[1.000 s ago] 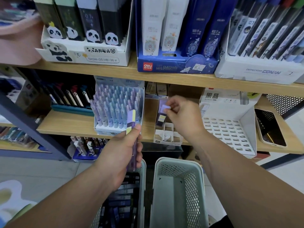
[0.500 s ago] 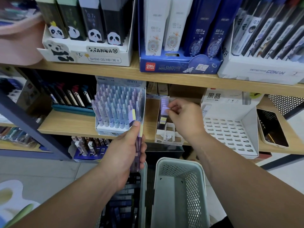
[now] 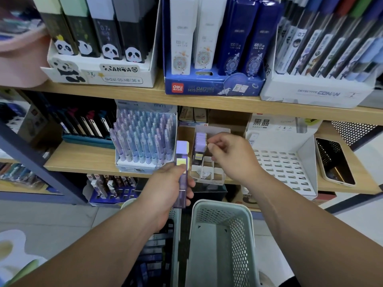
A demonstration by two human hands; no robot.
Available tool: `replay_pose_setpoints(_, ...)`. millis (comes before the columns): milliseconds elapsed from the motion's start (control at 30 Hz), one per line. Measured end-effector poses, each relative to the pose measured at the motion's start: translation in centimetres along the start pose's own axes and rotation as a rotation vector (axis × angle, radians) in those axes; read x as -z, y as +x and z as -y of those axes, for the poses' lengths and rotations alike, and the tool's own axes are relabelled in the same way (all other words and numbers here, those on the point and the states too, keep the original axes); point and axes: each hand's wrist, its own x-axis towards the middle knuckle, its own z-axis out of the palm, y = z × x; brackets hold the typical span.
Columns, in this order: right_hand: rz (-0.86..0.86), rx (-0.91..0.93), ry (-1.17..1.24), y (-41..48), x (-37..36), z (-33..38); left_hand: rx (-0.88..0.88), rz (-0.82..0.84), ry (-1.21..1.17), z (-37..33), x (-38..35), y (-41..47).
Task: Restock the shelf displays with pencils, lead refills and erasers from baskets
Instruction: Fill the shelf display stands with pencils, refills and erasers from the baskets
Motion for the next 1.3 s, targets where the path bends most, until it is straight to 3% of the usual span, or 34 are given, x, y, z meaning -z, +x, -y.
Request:
replay_pose_setpoints(167,0.122,-0.07,0.178,-1.3,-0.3,0.6,-0.028,0.057,0.149,0.8,-0.8,0.7)
replay_pose_setpoints(467,0.091,-0.101,0.251,-1.6,0.7,1.1,-0.084,0.078,0.244,1.2,-1.3,1.0)
replay_pose_setpoints(600,0.207,-0.24,0.49,-1.7,1.8,1.6,-0.103,0.066,0.224,1.0,-1.1,0.7)
replay_pose_setpoints(700,0.113,-0.243,0.571,-1.3,3.6,1.9,-0.075,0.001,0.12,0.8,-0.6,0.7)
replay_pose_setpoints(800,0.009,-0.148,0.454,-1.5,5.5,1.8,-0.071,-0.085,0.024,0.8,0.5,1.0)
replay_pose_setpoints(1000,0.191,0.054,0.115,-3.6,4.3,2.6,-0.072,-0.125,-0.006,0.9,2.6,0.9)
replay_pose_setpoints(1167,0.187,0.104,0.055,-3.4,4.1,3.3,-0.064,-0.115,-0.02,0.7,2.9,0.1)
replay_pose_setpoints(1300,0.053,0.1,0.039,-3.0,3.5,3.1,-0.028,-0.159,0.001,1.2,2.4,0.1)
